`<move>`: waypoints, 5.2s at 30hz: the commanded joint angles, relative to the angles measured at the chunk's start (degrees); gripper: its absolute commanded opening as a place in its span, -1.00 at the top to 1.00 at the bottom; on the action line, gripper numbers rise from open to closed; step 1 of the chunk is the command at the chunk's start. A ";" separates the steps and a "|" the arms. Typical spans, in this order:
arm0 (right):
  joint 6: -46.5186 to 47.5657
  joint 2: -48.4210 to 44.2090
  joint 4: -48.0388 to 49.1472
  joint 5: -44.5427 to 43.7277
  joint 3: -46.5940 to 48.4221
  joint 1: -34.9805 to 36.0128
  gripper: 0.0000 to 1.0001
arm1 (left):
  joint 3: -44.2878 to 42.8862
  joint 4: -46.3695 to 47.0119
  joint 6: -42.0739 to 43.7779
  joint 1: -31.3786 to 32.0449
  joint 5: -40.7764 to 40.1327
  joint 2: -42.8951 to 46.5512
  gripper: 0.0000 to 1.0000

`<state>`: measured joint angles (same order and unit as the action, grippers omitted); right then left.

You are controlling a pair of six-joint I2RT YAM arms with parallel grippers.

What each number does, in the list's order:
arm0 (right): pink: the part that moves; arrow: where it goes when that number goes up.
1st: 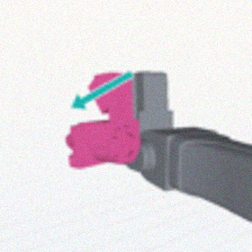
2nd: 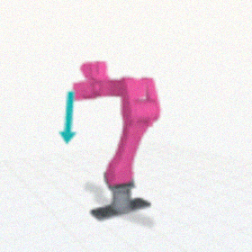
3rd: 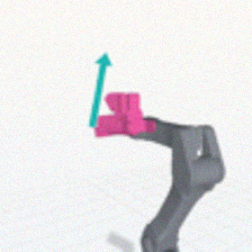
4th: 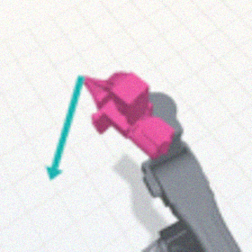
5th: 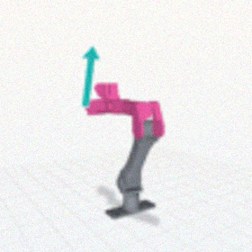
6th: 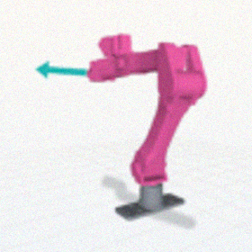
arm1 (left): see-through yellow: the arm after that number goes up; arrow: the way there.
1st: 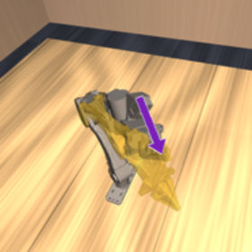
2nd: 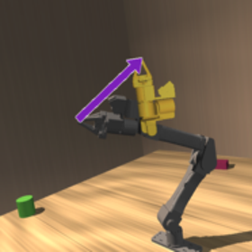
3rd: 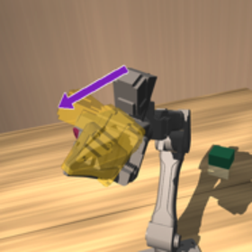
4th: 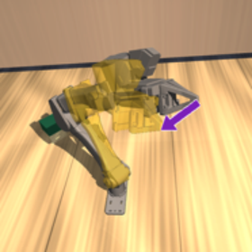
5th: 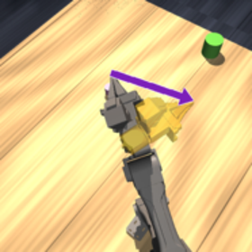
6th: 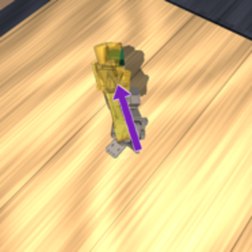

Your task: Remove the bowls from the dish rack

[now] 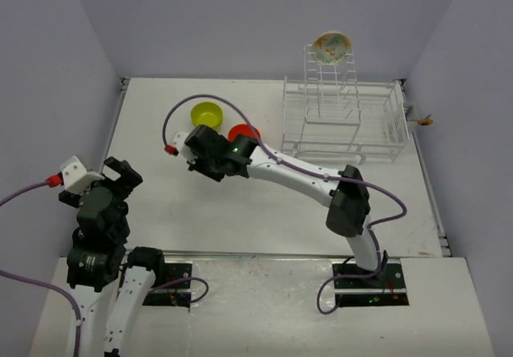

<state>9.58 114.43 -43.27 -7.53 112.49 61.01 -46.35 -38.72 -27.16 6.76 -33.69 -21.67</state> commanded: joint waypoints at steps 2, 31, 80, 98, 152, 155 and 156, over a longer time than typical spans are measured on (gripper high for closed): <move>9.13 9.03 -7.71 -8.12 8.09 4.11 1.00 | -2.52 -1.79 -4.04 -0.61 -8.31 5.06 -1.00; -3.22 -16.56 10.99 3.12 -0.85 -3.85 -0.98 | -0.94 1.09 -1.42 -0.52 -4.91 3.49 -1.00; -92.47 3.08 46.52 -6.97 -0.17 -52.93 -0.11 | 0.47 5.32 3.87 4.57 8.82 -6.10 -1.00; -87.46 -3.60 54.78 -5.74 -6.14 -52.40 1.00 | 0.29 5.50 4.04 4.57 9.17 -7.16 -1.00; 30.58 14.23 -16.94 -7.49 12.85 5.26 1.00 | -2.61 -2.85 -5.45 2.82 -10.96 11.21 -1.00; 31.28 15.03 -16.94 -7.50 12.93 4.91 1.00 | -2.52 -2.68 -5.28 2.82 -10.69 10.95 -1.00; 31.46 15.20 -16.85 -7.50 13.02 4.82 1.00 | -2.52 -2.68 -5.27 2.82 -10.69 11.04 -1.00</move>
<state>38.52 130.37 -59.27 -11.60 121.62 66.08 -48.45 -42.72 -32.38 10.13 -44.14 -9.54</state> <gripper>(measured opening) 0.039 0.997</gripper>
